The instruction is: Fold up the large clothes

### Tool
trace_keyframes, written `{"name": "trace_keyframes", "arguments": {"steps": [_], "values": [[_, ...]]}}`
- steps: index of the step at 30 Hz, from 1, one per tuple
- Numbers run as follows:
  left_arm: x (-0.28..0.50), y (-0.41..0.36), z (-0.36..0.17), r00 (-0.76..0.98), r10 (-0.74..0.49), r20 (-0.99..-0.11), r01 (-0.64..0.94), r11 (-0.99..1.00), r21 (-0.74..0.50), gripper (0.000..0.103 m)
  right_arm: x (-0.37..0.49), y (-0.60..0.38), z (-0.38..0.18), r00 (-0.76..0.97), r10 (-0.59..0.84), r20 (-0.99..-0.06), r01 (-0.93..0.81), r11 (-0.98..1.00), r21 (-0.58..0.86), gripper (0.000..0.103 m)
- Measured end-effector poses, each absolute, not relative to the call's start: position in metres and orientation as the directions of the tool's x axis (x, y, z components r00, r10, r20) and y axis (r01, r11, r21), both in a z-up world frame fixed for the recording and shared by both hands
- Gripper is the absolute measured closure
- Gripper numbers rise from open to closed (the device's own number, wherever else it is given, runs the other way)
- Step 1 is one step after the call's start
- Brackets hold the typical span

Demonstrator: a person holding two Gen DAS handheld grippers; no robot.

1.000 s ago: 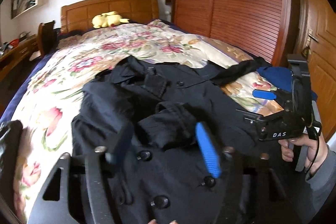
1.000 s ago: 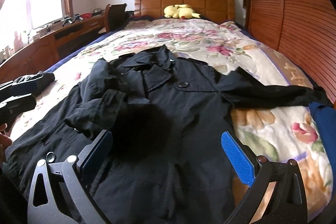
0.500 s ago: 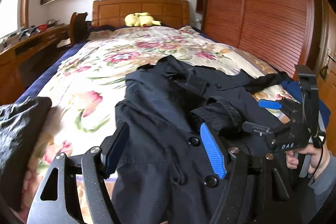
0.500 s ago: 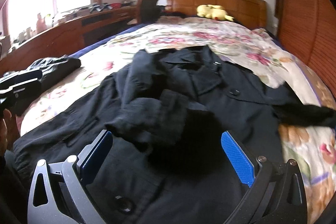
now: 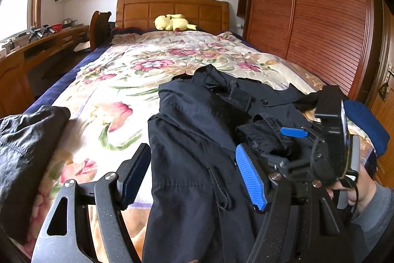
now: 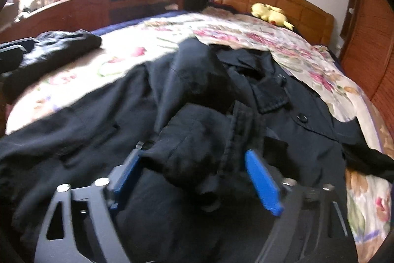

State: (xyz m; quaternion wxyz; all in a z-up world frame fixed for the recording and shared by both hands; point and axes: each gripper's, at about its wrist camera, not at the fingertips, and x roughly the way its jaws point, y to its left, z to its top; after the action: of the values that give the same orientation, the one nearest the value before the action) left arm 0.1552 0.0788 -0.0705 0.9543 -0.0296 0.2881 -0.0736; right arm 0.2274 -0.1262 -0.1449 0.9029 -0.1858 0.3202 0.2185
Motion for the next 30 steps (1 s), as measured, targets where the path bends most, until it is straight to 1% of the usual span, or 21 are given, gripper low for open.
{"name": "trace_keyframes", "arguments": {"steps": [1, 2, 3, 6, 12, 17, 21, 24, 30], "values": [[0.155, 0.078, -0.071, 0.823, -0.159, -0.546, 0.126, 0.987, -0.099, 0.030, 0.230, -0.130, -0.145, 0.700, 0.270, -0.661, -0.505, 0.842, -0.191, 0.054], [0.155, 0.078, -0.072, 0.822, -0.160, -0.547, 0.128, 0.987, -0.097, 0.030, 0.233, -0.133, -0.144, 0.702, 0.273, -0.658, -0.499, 0.847, -0.181, 0.065], [0.156, 0.078, -0.072, 0.820, -0.159, -0.549, 0.128, 0.987, -0.094, 0.030, 0.233, -0.136, -0.141, 0.705, 0.277, -0.653, -0.495, 0.852, -0.173, 0.080], [0.157, 0.075, -0.073, 0.817, -0.166, -0.552, 0.135, 0.986, -0.095, 0.030, 0.229, -0.156, -0.130, 0.742, 0.272, -0.613, -0.455, 0.876, -0.161, 0.088], [0.159, 0.061, -0.070, 0.818, -0.191, -0.543, 0.165, 0.982, -0.097, 0.029, 0.206, -0.209, -0.102, 0.801, 0.281, -0.529, -0.369, 0.927, -0.067, 0.091], [0.164, 0.043, -0.069, 0.814, -0.216, -0.539, 0.196, 0.976, -0.095, 0.029, 0.178, -0.245, -0.092, 0.817, 0.301, -0.491, -0.339, 0.941, 0.014, 0.091], [0.170, 0.025, -0.070, 0.808, -0.237, -0.540, 0.222, 0.971, -0.094, 0.028, 0.157, -0.257, -0.097, 0.803, 0.306, -0.511, -0.338, 0.941, 0.034, 0.091], [0.175, 0.010, -0.070, 0.803, -0.251, -0.541, 0.239, 0.967, -0.092, 0.028, 0.147, -0.267, -0.101, 0.792, 0.298, -0.532, -0.340, 0.940, 0.021, 0.091], [0.184, -0.020, -0.074, 0.793, -0.268, -0.548, 0.272, 0.959, -0.075, 0.028, 0.149, -0.282, -0.094, 0.777, 0.256, -0.575, -0.305, 0.952, 0.012, 0.091]]}}
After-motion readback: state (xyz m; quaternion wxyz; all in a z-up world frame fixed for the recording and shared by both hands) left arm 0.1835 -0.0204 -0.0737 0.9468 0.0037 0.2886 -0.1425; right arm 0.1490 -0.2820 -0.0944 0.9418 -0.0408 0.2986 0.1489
